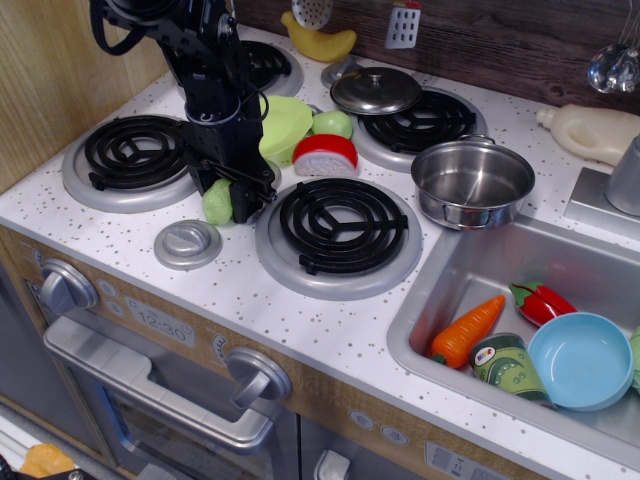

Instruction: Put broccoli in pot or pan

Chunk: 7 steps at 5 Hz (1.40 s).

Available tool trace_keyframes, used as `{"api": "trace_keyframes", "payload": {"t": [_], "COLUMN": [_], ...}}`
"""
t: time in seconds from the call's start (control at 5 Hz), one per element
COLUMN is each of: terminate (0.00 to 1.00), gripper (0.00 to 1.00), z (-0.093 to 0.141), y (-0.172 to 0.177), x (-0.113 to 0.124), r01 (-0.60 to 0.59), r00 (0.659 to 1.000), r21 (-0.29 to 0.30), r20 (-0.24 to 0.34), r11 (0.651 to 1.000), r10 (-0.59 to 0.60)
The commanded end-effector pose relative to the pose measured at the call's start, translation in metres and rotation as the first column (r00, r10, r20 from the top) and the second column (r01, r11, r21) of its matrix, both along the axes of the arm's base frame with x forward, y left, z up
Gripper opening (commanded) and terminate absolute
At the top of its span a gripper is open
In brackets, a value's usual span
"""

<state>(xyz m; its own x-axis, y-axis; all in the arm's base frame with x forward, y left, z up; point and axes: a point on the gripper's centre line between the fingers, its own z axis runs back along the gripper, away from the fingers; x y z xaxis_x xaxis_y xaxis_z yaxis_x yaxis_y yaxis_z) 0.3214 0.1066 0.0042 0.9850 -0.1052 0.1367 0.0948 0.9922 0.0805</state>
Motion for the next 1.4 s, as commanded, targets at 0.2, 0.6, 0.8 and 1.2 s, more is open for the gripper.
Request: {"api": "trace_keyframes", "payload": {"t": [0.2, 0.6, 0.8, 1.2], "terminate": [0.0, 0.0, 0.0, 0.0], "gripper": [0.0, 0.0, 0.0, 0.0], "z": [0.104, 0.084, 0.076, 0.065], "y": [-0.034, -0.096, -0.118, -0.15], "x": [0.032, 0.078, 0.095, 0.105], "r01": [-0.138, -0.268, -0.288, -0.349], "r00": [0.99, 0.948, 0.929, 0.903], "r21": [0.116, -0.014, -0.084, -0.148], "r20": [-0.016, 0.172, 0.216, 0.209], "r11": [0.984, 0.963, 0.954, 0.925], "r10": [0.141, 0.267, 0.3, 0.374]}}
